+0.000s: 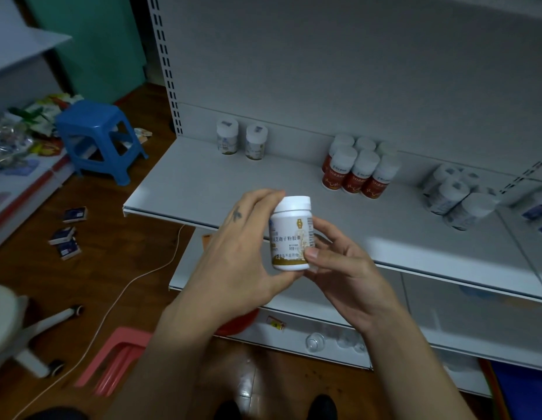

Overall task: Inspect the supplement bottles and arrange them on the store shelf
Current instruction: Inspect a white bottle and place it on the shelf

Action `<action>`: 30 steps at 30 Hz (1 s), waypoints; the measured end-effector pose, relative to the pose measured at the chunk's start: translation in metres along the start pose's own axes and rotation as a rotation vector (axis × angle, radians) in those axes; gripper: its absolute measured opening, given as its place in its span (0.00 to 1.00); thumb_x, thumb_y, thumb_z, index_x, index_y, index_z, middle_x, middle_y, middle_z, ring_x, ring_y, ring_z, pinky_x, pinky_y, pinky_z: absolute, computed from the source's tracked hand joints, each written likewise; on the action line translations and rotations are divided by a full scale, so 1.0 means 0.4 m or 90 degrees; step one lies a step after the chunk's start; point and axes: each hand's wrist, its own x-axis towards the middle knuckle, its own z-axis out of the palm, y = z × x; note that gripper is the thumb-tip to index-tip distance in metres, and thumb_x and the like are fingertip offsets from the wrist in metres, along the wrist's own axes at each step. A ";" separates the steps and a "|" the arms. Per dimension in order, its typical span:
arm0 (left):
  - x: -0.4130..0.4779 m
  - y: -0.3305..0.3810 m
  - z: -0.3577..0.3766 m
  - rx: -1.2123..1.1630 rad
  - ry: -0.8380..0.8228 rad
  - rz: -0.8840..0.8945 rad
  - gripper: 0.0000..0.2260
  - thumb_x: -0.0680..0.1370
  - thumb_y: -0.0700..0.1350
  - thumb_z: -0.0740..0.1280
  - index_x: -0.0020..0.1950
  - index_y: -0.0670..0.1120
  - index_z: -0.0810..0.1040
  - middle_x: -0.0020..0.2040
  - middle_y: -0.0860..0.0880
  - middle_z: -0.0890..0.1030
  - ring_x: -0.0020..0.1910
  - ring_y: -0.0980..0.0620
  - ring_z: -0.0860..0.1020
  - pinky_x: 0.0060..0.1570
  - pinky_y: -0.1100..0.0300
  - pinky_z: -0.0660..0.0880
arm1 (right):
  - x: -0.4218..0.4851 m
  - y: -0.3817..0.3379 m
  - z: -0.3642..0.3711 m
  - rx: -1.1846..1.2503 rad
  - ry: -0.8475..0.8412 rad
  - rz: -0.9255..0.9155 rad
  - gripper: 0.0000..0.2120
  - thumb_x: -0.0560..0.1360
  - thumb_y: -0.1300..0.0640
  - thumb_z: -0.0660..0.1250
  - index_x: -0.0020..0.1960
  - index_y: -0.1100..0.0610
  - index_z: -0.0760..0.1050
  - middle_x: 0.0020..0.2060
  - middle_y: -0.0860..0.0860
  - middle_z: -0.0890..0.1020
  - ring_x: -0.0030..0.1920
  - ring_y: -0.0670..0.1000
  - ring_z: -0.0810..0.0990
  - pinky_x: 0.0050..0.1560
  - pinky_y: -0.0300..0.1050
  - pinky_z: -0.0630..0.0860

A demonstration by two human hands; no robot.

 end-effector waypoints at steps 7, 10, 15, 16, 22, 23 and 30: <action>-0.008 -0.013 -0.006 -0.045 -0.007 -0.004 0.46 0.66 0.56 0.78 0.77 0.56 0.57 0.67 0.59 0.63 0.61 0.61 0.68 0.59 0.62 0.70 | 0.005 0.007 0.024 0.065 -0.043 0.050 0.25 0.75 0.55 0.65 0.70 0.62 0.70 0.65 0.64 0.76 0.59 0.63 0.77 0.56 0.57 0.78; -0.004 -0.015 -0.013 -0.044 -0.041 -0.005 0.45 0.67 0.55 0.78 0.77 0.60 0.55 0.67 0.59 0.61 0.60 0.60 0.69 0.59 0.56 0.74 | 0.005 0.021 0.029 0.098 -0.051 0.067 0.24 0.77 0.56 0.62 0.70 0.65 0.69 0.63 0.65 0.76 0.57 0.65 0.78 0.58 0.59 0.77; 0.007 -0.016 -0.015 -0.033 -0.064 0.012 0.40 0.67 0.51 0.76 0.71 0.60 0.55 0.61 0.64 0.59 0.56 0.67 0.63 0.54 0.72 0.66 | 0.000 0.021 0.034 0.045 0.026 0.016 0.26 0.70 0.58 0.70 0.66 0.66 0.73 0.53 0.61 0.81 0.51 0.57 0.82 0.50 0.51 0.81; 0.009 -0.013 -0.014 -0.031 -0.062 0.010 0.40 0.67 0.52 0.76 0.71 0.60 0.54 0.61 0.64 0.59 0.57 0.68 0.62 0.55 0.73 0.65 | -0.001 0.020 0.037 0.030 0.039 0.005 0.25 0.69 0.59 0.71 0.65 0.65 0.74 0.52 0.61 0.82 0.50 0.56 0.83 0.48 0.50 0.81; 0.013 0.010 -0.011 -0.041 -0.035 0.033 0.40 0.67 0.57 0.75 0.73 0.58 0.57 0.62 0.59 0.64 0.58 0.59 0.69 0.56 0.62 0.72 | -0.007 0.011 0.062 -0.064 0.063 -0.031 0.21 0.68 0.59 0.74 0.60 0.62 0.79 0.54 0.61 0.83 0.51 0.55 0.82 0.49 0.46 0.79; 0.012 0.010 -0.011 -0.042 -0.026 0.035 0.39 0.66 0.57 0.75 0.71 0.58 0.58 0.60 0.61 0.64 0.57 0.61 0.69 0.55 0.65 0.70 | -0.010 0.007 0.062 -0.057 0.062 -0.027 0.21 0.71 0.56 0.73 0.61 0.62 0.78 0.55 0.62 0.82 0.51 0.55 0.82 0.50 0.46 0.79; 0.006 0.008 -0.015 -0.032 -0.007 0.016 0.41 0.64 0.62 0.76 0.70 0.61 0.56 0.58 0.64 0.64 0.57 0.67 0.64 0.61 0.58 0.66 | -0.021 -0.005 0.047 0.054 -0.026 0.036 0.21 0.81 0.54 0.58 0.70 0.63 0.70 0.64 0.67 0.76 0.58 0.65 0.77 0.61 0.64 0.73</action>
